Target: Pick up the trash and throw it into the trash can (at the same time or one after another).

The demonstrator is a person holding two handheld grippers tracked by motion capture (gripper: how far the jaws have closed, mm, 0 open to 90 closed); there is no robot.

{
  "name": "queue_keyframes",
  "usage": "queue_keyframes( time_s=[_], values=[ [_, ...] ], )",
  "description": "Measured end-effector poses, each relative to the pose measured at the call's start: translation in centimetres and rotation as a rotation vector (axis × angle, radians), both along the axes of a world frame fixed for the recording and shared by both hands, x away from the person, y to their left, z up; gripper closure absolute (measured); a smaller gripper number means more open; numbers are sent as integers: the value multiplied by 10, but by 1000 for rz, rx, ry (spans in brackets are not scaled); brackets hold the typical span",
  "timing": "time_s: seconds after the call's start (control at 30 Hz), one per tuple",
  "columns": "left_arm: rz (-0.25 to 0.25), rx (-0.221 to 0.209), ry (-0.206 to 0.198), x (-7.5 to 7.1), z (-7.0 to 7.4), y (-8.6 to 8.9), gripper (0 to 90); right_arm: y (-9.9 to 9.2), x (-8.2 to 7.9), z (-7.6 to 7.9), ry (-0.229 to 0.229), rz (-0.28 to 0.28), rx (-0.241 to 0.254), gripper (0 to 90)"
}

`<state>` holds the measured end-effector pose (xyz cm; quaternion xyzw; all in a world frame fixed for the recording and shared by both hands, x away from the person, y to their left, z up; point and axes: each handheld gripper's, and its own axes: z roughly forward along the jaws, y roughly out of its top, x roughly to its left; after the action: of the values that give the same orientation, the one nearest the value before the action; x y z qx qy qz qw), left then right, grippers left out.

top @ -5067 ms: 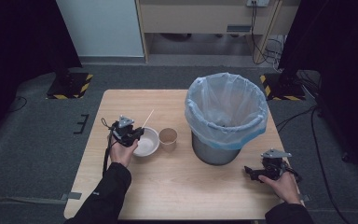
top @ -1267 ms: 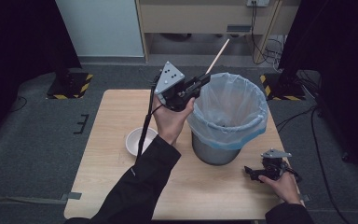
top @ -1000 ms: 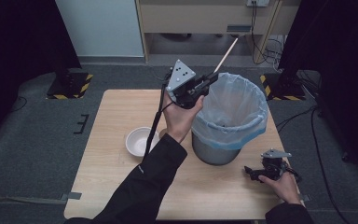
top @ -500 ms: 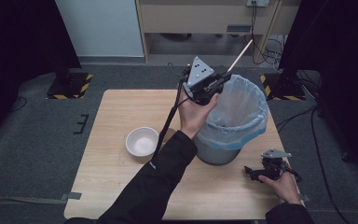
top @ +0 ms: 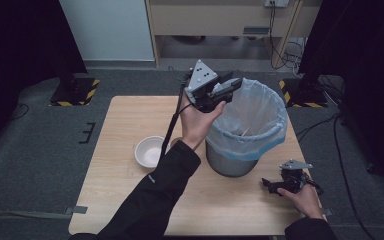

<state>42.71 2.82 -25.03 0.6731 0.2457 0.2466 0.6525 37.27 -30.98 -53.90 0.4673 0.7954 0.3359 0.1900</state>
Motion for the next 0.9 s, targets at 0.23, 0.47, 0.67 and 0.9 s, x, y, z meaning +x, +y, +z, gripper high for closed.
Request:
queue_keyframes(
  time_s=[0.23, 0.47, 0.67, 0.9],
  values=[
    [62, 28, -10, -12, -2, 48, 483, 0, 0, 0, 2, 0, 0, 26],
    [116, 55, 22, -24, -21, 94, 418, 0, 0, 0, 2, 1, -2, 26],
    [157, 70, 72, -27, -48, 123, 381, 0, 0, 0, 2, 1, -2, 26],
    [193, 96, 161, -22, -91, 140, 377, 0, 0, 0, 1, 1, -2, 26]
  ],
)
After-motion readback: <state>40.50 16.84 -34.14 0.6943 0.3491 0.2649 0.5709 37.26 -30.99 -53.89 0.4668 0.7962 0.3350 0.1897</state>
